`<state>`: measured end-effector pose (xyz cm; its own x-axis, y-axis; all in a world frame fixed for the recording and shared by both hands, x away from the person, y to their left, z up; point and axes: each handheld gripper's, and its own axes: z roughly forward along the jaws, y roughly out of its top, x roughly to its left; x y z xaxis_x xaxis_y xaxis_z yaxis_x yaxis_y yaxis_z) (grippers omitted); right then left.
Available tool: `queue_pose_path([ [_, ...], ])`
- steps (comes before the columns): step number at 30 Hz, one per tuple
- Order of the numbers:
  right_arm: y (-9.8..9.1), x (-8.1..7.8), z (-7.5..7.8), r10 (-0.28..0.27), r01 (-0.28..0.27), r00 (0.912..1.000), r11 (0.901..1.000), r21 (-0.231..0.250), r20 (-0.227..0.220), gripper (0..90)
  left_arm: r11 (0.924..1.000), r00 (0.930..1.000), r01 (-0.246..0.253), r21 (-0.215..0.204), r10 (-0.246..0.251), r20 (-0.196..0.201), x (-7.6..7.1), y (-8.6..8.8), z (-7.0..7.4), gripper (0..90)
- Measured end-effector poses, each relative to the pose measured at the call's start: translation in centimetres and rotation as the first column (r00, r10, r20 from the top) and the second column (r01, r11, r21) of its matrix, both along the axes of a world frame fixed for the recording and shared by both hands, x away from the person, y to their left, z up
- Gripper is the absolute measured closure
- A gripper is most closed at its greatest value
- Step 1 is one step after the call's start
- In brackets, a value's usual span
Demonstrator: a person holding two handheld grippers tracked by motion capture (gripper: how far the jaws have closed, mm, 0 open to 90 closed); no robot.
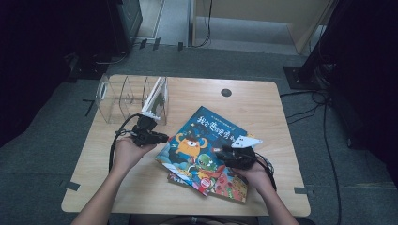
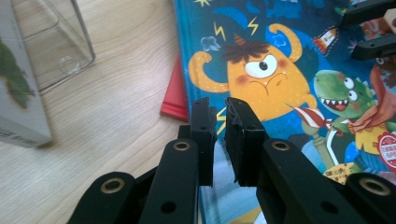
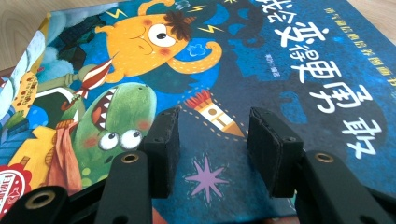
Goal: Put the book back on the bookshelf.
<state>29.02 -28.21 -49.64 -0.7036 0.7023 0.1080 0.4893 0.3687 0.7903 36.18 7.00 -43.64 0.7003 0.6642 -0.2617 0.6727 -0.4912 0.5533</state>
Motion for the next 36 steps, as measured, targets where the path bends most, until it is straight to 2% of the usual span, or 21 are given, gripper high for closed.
queue_pose_path([
  [2,-0.2,-0.1,0.0,-0.003,0.003,1.0,1.0,0.002,0.001,54.7,0.9999,0.9999,0.0,0.01,0.0,0.012,-0.2,0.0,-0.3,82.7],
  [5,-0.6,-0.3,0.0,-0.013,0.013,0.9999,0.9999,0.005,-0.002,56.7,0.9999,0.9999,-0.001,0.014,0.001,0.01,-0.2,0.2,-1.0,82.7],
  [9,-1.2,-0.5,0.0,-0.028,0.028,0.9995,0.9994,0.018,-0.011,61.3,0.9998,0.9999,0.005,-0.022,-0.005,0.015,-0.3,0.8,-1.7,86.6],
  [13,-1.7,-0.6,-0.1,-0.037,0.038,0.9992,0.999,0.022,-0.01,67.0,0.9999,0.9999,0.014,0.0,-0.014,0.009,-0.3,0.8,-2.4,89.2],
  [15,-1.9,-0.7,-0.1,-0.051,0.052,0.9985,0.9983,0.025,-0.02,70.0,1.0,1.0,0.006,-0.005,-0.006,0.003,-0.3,0.8,-2.8,89.7],
  [19,-2.2,-0.9,0.0,-0.056,0.057,0.9983,0.9984,0.009,-0.012,76.1,0.9999,0.9998,-0.006,-0.011,0.006,-0.021,-0.1,1.1,-3.4,90.0],
  [25,-2.9,-0.9,0.1,-0.07,0.07,0.9975,0.9976,-0.005,-0.015,86.1,0.9994,0.9994,-0.026,-0.022,0.026,-0.022,0.0,1.5,-3.9,89.6],
  [27,-3.1,-0.9,0.2,-0.066,0.066,0.9976,0.9977,-0.017,-0.022,90.0,0.9995,0.9993,-0.03,-0.013,0.029,-0.022,-0.1,1.4,-4.1,89.6],
  [29,-3.3,-0.9,0.2,-0.071,0.071,0.9972,0.9973,-0.019,-0.025,90.0,0.9997,0.9995,-0.026,0.003,0.026,-0.017,-0.2,1.4,-4.2,89.6],
  [32,-3.7,-0.9,0.2,-0.084,0.083,0.996,0.9963,-0.022,-0.031,90.0,0.999,0.999,-0.039,-0.02,0.038,-0.025,-0.2,1.6,-4.5,88.9],
  [36,-4.1,-0.8,0.0,-0.106,0.105,0.9937,0.9937,-0.04,-0.037,90.0,0.9992,0.9987,-0.037,-0.018,0.036,-0.035,-0.2,1.8,-4.8,88.5],
])
